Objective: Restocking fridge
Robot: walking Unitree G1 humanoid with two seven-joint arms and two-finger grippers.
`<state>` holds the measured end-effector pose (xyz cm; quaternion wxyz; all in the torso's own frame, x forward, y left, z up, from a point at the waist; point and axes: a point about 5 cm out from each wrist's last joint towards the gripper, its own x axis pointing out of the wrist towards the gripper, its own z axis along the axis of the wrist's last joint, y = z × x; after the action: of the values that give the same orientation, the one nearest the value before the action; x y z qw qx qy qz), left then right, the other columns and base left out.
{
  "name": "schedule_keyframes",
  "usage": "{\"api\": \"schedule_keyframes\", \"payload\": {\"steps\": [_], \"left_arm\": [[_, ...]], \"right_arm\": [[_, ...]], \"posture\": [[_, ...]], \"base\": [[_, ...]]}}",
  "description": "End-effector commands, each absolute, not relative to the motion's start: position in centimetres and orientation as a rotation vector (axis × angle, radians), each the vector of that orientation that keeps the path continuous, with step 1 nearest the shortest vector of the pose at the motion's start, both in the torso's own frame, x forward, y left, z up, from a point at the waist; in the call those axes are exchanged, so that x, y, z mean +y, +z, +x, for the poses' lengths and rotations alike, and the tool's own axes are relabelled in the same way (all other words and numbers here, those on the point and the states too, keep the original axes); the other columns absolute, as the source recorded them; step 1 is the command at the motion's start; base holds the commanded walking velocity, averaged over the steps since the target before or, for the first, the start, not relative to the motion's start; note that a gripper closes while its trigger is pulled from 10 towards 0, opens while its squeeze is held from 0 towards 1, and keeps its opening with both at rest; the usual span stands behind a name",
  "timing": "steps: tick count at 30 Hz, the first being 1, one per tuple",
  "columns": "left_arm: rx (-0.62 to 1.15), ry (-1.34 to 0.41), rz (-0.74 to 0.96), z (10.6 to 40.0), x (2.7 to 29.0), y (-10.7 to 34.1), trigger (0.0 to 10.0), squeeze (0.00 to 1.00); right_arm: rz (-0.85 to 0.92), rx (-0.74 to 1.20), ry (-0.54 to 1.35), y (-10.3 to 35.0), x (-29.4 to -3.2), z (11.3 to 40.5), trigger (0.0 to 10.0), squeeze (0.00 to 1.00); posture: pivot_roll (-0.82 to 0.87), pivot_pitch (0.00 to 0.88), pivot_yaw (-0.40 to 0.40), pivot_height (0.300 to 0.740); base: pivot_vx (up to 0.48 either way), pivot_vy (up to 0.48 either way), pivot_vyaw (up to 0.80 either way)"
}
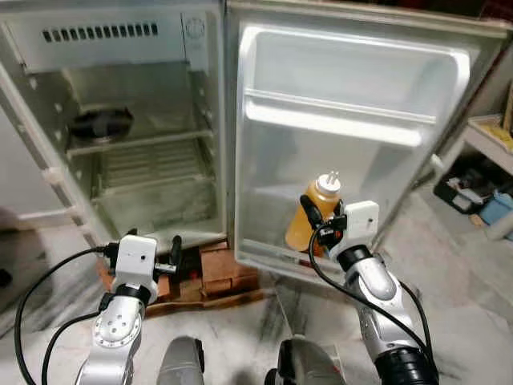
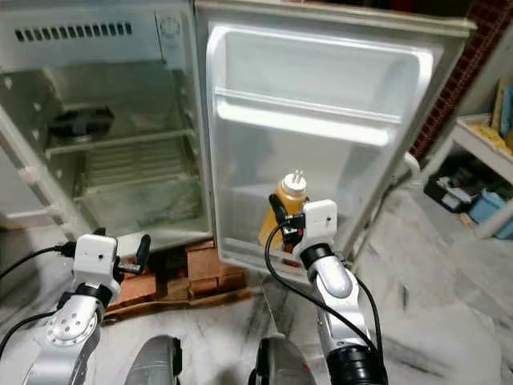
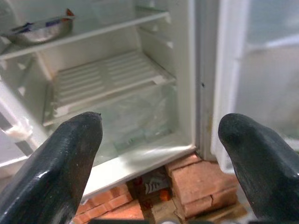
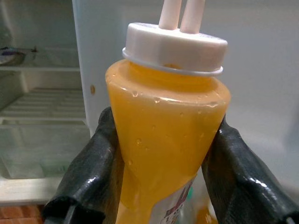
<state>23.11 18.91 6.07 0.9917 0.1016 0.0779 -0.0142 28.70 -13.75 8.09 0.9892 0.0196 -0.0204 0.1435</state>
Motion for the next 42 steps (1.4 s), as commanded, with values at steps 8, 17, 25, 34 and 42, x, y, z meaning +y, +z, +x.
{"api": "schedule_keyframes", "payload": {"steps": [8, 17, 25, 34, 42], "left_arm": [[0.155, 0.006, 0.207, 23.3, 19.2, 6.3, 10.0, 0.0], [0.157, 0.003, 0.201, 23.4, 19.1, 6.2, 10.0, 0.0], [0.157, 0.006, 0.208, 23.6, 19.2, 6.2, 10.0, 0.0], [0.157, 0.003, 0.211, 23.7, 19.1, 6.1, 10.0, 0.0], [0.153, -0.009, 0.199, 24.1, 18.7, 6.1, 10.0, 0.0]], "right_arm": [[0.03, -0.061, 0.317, 8.5, -13.3, 29.4, 10.0, 0.0], [0.04, -0.067, 0.317, 8.7, -13.3, 29.7, 10.0, 0.0], [0.012, -0.082, 0.35, 8.7, -12.9, 29.6, 10.0, 0.0], [0.008, -0.089, 0.353, 8.8, -12.7, 29.7, 10.0, 0.0], [-0.006, -0.093, 0.326, 8.8, -13.2, 30.1, 10.0, 0.0]], "posture": [[0.08, 0.0, -0.065, 0.637], [0.08, 0.0, -0.066, 0.637], [0.07, 0.0, -0.061, 0.637], [0.07, 0.0, -0.061, 0.637], [0.07, 0.0, -0.059, 0.637]], "base": [[0.0, 0.0, 0.0], [0.115, 0.0, 0.0], [0.268, 0.0, 0.0], [0.27, 0.0, 0.4], [0.202, 0.0, 0.0]]}}
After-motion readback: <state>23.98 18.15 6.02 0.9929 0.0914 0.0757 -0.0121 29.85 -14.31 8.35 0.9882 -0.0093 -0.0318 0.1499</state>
